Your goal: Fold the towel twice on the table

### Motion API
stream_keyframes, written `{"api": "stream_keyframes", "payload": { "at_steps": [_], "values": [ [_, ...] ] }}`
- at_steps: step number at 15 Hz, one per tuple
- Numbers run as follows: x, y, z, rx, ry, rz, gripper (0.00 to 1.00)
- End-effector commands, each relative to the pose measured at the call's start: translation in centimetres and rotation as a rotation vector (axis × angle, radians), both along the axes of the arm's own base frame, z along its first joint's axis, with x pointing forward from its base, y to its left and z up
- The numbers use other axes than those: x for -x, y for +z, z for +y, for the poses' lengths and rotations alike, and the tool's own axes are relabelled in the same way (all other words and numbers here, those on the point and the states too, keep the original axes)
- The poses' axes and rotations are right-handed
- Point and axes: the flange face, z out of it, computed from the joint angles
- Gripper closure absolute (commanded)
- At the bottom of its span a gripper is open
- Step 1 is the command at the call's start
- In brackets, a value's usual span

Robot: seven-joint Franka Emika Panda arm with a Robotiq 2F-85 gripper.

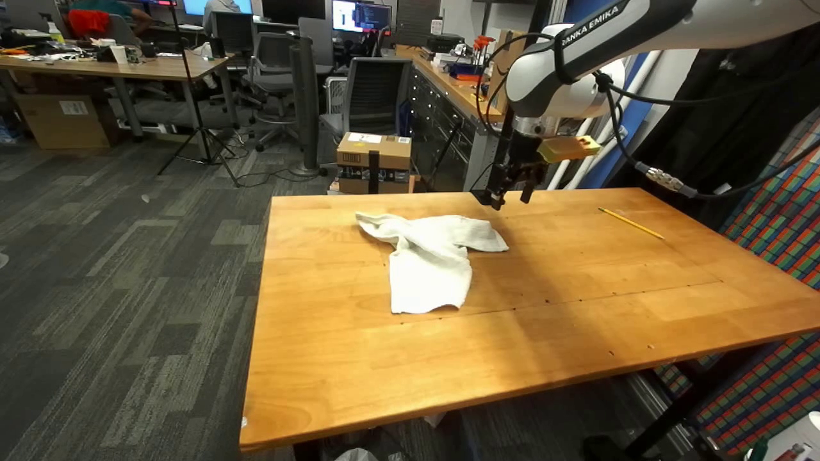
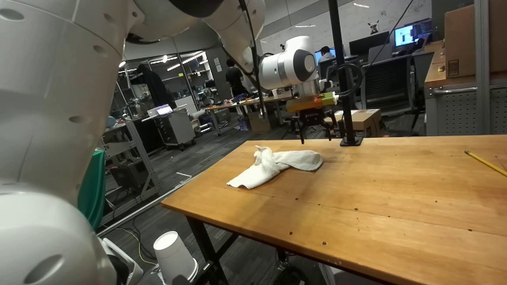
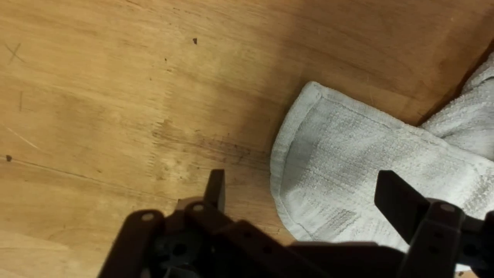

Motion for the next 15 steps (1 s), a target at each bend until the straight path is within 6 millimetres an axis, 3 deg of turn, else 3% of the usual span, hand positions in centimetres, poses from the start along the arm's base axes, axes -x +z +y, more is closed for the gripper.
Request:
{"api": "stream_keyframes", "payload": {
  "at_steps": [1, 9, 15],
  "values": [
    [-0.2, 1.8, 0.9, -0.018, -0.034, -0.032, 0.00],
    [-2.7, 1.8, 4.6, -0.010, 0.026, -0.006, 0.00],
    [-4.7, -0.1, 6.3, -0.018, 0.045, 0.069, 0.00]
  ]
}}
